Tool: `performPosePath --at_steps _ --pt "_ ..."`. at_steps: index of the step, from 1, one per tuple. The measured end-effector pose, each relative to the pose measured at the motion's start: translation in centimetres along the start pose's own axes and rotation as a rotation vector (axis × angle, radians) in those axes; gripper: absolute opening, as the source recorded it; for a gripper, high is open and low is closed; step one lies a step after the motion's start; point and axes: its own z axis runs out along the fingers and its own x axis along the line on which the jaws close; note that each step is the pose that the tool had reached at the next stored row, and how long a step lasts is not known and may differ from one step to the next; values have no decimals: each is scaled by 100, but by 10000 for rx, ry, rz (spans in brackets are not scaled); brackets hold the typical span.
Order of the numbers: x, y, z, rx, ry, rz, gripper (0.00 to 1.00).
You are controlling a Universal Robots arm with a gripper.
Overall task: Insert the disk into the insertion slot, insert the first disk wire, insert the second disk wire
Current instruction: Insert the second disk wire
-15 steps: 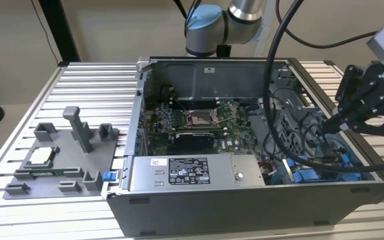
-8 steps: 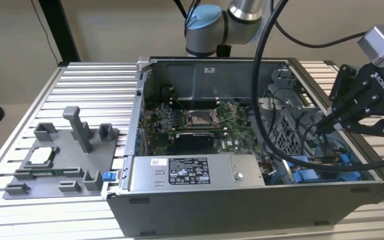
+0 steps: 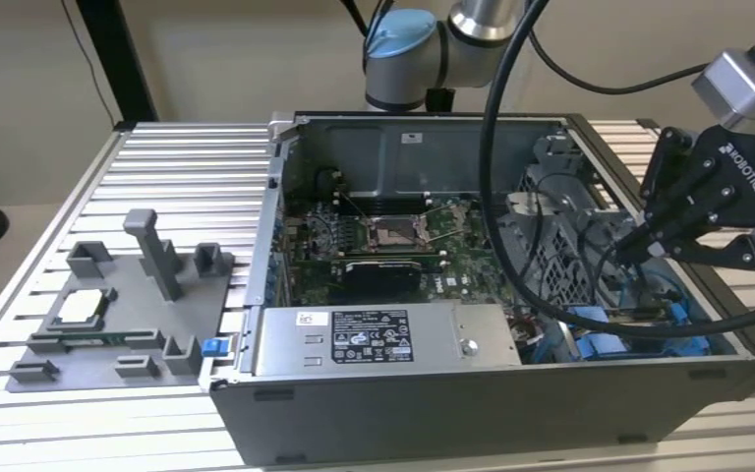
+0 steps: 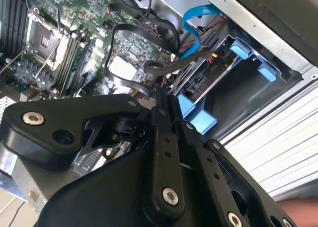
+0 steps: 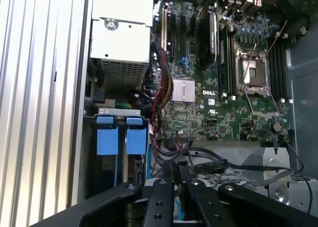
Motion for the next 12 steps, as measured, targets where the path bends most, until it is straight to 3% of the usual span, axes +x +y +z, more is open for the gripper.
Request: performPosePath --at_steps 4,5,12 --pt "0 0 4 1 61 12 0" --pt "1 -1 8 2 125 27 0" --pt "7 -3 31 12 805 177 0"
